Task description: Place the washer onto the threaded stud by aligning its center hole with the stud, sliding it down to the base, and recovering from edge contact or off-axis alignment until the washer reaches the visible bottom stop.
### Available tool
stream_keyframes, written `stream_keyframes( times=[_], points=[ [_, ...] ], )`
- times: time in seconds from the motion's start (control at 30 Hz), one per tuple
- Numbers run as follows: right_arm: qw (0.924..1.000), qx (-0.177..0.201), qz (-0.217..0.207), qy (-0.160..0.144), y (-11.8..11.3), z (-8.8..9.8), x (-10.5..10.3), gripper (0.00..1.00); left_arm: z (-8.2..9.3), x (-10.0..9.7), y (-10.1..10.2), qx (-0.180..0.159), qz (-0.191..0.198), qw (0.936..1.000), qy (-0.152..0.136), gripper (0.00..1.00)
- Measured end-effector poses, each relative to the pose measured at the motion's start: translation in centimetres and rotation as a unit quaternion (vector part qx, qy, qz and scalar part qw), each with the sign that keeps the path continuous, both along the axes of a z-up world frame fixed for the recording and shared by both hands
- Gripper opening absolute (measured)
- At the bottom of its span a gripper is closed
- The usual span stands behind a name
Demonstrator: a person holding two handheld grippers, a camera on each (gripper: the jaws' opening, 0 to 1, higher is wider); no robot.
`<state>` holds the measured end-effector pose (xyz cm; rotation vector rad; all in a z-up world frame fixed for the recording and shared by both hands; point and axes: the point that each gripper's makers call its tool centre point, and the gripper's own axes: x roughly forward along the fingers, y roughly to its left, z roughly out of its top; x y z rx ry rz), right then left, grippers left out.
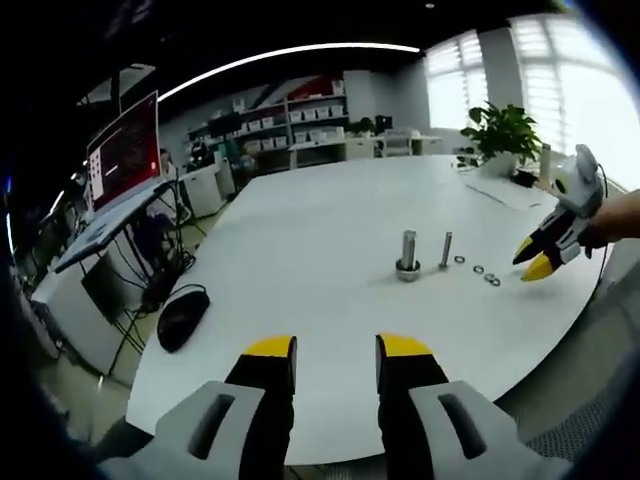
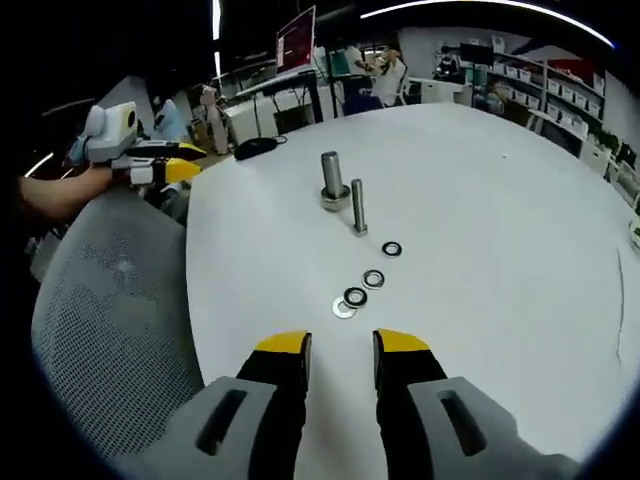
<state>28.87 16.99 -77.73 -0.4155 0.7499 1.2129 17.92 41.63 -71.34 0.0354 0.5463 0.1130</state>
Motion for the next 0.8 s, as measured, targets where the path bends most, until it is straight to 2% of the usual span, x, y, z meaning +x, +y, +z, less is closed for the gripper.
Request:
stream_keyframes(
  times=[0.07,0.13,0.23,0.5,0.7,0.8],
  points=[
    [0.9999,-0.005,0.011,-0.001,0.4,-0.3,0.0,0.25,0.2,-0.1,0.6,-0.017,0.02,0.9996,-0.011,0.28],
    [0.9997,-0.014,0.021,-0.005,0.7,-0.8,0.0,0.25,0.1,-0.1,0.6,-0.01,0.018,0.9998,-0.007,0.28],
    [0.9993,-0.02,0.033,-0.001,1.2,-1.2,0.0,0.25,-0.7,-0.3,0.2,0.003,0.007,0.9998,0.016,0.27],
    [0.9984,-0.032,0.046,-0.001,2.0,-1.5,0.3,0.25,-0.6,-0.2,0.2,-0.003,0.006,0.9999,0.011,0.27],
    [0.9953,-0.055,0.073,-0.032,2.1,-1.7,0.6,0.22,-0.9,-0.3,0.1,-0.009,0.005,0.9998,0.017,0.26],
    [0.9949,-0.059,0.076,-0.033,2.1,-1.7,0.6,0.21,-1.1,-0.4,0.0,-0.008,0.002,0.9997,0.022,0.26]
  ],
)
